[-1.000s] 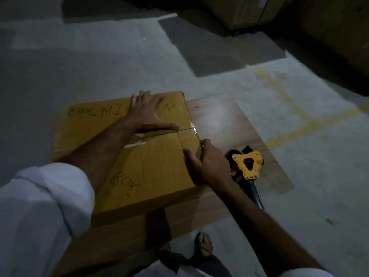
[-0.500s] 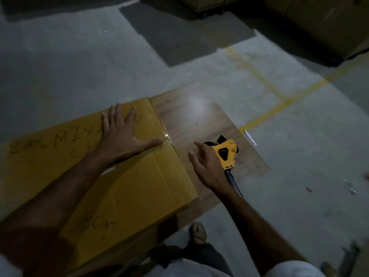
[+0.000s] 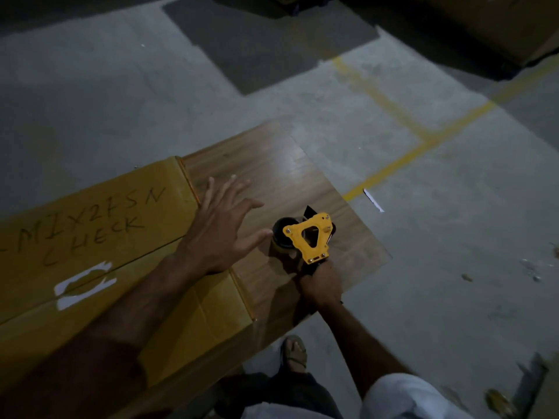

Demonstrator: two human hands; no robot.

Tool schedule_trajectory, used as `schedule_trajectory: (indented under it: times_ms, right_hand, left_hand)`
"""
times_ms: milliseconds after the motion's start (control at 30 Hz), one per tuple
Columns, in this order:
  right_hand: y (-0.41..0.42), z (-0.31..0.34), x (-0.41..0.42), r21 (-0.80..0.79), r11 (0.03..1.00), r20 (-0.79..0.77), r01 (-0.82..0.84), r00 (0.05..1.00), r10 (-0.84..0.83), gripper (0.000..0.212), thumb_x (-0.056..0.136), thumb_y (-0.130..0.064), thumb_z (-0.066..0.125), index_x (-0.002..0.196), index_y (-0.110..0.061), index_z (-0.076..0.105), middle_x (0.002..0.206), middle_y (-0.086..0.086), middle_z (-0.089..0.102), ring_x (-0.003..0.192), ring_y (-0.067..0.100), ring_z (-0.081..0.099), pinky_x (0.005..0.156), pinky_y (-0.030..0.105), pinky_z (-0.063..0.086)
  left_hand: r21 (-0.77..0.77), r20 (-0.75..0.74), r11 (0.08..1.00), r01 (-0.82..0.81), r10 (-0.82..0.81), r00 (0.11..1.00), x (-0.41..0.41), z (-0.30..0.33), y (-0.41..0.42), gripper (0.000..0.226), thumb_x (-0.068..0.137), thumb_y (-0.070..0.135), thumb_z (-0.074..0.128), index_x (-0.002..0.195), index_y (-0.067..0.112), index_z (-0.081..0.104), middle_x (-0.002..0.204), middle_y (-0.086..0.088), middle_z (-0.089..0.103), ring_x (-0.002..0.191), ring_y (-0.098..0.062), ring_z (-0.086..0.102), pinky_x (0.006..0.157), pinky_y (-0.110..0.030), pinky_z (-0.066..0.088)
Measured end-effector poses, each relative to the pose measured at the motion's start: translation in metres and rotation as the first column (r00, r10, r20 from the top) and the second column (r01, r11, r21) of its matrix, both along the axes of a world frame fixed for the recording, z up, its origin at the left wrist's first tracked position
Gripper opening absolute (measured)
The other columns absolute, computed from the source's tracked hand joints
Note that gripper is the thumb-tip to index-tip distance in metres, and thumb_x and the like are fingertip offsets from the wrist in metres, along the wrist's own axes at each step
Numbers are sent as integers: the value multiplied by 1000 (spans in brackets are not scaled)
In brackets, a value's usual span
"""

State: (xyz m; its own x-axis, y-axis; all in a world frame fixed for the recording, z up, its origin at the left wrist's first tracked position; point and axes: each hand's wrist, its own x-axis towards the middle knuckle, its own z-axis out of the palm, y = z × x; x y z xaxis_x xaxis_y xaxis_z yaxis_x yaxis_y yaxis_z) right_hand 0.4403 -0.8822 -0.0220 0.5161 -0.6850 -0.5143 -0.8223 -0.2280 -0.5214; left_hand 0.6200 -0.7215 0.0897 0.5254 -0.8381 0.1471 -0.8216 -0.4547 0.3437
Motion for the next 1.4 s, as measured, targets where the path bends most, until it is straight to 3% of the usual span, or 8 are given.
schedule_trajectory:
  times_ms: [200, 333, 467, 600, 800, 967, 1300, 1400]
  right_hand:
    - [-9, 26, 15, 11, 999, 90, -30, 996, 29, 21, 92, -31, 66, 81, -20, 53, 70, -5, 52, 66, 16, 53, 54, 27, 36]
    - [-3, 68, 57, 168, 984, 396, -62, 918, -10, 20, 92, -29, 69, 76, -19, 62, 63, -5, 59, 58, 9, 56, 53, 28, 39]
    - [4, 123, 117, 430, 854, 599, -294, 800, -26, 10, 98, -15, 61, 88, -17, 63, 62, -6, 47, 51, 8, 41, 48, 27, 32]
    - [24, 163, 176, 470, 771, 641, -430, 767, 36, 9, 102, -16, 55, 94, -16, 59, 60, -11, 46, 50, 5, 38, 47, 21, 32]
    - [51, 177, 227, 469, 769, 619, -435, 783, 65, 16, 104, -20, 53, 89, -18, 54, 60, -8, 42, 50, 6, 35, 48, 22, 31]
    - [64, 179, 251, 433, 803, 586, -409, 805, 94, 15, 104, -18, 52, 90, -17, 53, 61, -6, 41, 50, 7, 36, 47, 21, 32]
    - [83, 168, 236, 413, 828, 494, -379, 857, 147, 22, 106, -25, 52, 86, -18, 57, 53, -14, 51, 47, 3, 45, 51, 20, 37]
    - [87, 163, 227, 405, 839, 473, -363, 868, 148, 23, 106, -27, 53, 86, -15, 58, 56, -11, 47, 51, 6, 41, 55, 24, 35]
  left_hand:
    - [-45, -28, 996, -79, 78, 997, -1, 7, -1, 49, 94, 66, 60, 128, 31, 65, 155, 0, 45, 149, -19, 34, 129, -51, -3]
    - [-229, -42, 931, -285, 283, 958, 7, 19, 12, 40, 93, 47, 73, 124, 22, 69, 140, -1, 57, 132, -21, 52, 121, -50, 29]
    - [-327, -177, 786, -524, 494, 851, 37, 32, 47, 33, 94, 35, 75, 123, 21, 69, 127, 2, 58, 115, -18, 57, 98, -49, 53]
    - [-304, -275, 729, -613, 548, 790, 91, 36, 83, 45, 93, 32, 77, 133, 20, 61, 131, -2, 53, 121, -19, 53, 101, -46, 52]
    - [-155, -507, 814, -559, 420, 753, 163, 31, 105, 91, 76, 60, 84, 152, 31, 42, 152, 10, 43, 130, -5, 45, 92, -16, 38]
    - [-105, -654, 873, -476, 300, 695, 190, 25, 101, 107, 66, 61, 87, 156, 26, 41, 158, 7, 43, 134, -10, 49, 103, -27, 42]
    - [-60, -809, 944, -325, 145, 569, 209, 18, 97, 91, 78, 34, 85, 156, 15, 41, 157, 2, 46, 140, -16, 48, 110, -32, 47]
    - [-40, -833, 958, -284, 124, 539, 209, 18, 98, 88, 76, 41, 84, 153, 19, 47, 152, 3, 51, 138, -15, 51, 113, -38, 47]
